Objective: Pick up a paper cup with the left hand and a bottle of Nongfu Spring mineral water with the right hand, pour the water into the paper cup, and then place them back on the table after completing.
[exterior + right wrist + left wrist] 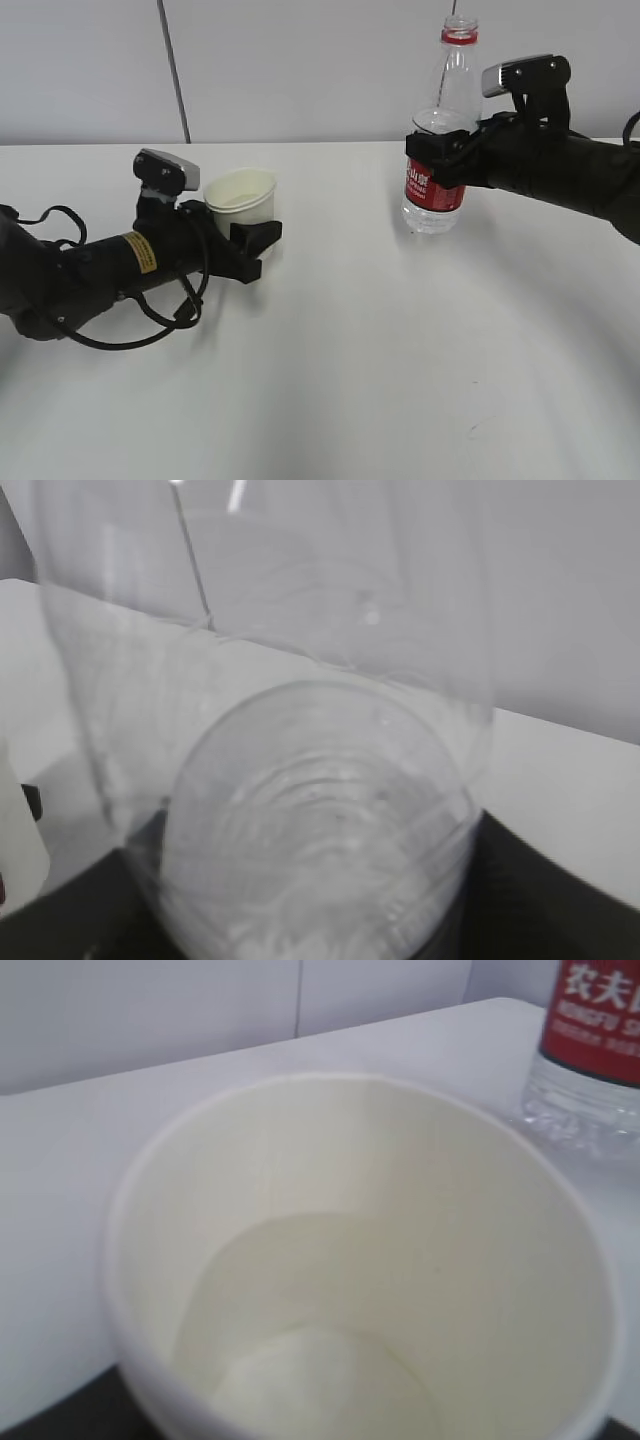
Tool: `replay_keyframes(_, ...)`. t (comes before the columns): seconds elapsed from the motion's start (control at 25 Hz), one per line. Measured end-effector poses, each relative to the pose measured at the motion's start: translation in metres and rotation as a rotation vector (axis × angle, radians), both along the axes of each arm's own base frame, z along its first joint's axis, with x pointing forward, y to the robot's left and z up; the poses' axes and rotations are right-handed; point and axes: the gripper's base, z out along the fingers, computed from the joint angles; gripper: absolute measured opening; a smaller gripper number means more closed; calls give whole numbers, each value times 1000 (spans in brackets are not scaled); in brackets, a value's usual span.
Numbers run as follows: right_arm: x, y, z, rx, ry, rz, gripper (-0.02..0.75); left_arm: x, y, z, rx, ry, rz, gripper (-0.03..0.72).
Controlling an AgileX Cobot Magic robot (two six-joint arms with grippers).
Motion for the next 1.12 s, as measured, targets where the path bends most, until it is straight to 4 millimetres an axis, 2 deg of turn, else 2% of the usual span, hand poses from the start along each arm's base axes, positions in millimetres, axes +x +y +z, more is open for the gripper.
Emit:
replay_keyframes(0.2, 0, 0, 0, 0, 4, -2, 458, 11, 26, 0, 8, -8, 72, 393)
replay_keyframes(0.36, 0, 0, -1, -2, 9, -5, 458, 15, 39, 0, 31, -26, 105, 393)
replay_keyframes(0.56, 0, -1, -1, -4, 12, -7, 458, 19, 46, -4, 72, -44, 152, 393)
replay_keyframes(0.72, 0, -1, -1, 4, 19, -11, 458, 19, 48, -15, 84, -18, 178, 393)
replay_keyframes(1.12, 0, -1, -1, 10, 22, -13, 458, 25, 49, -32, 48, -12, 214, 393)
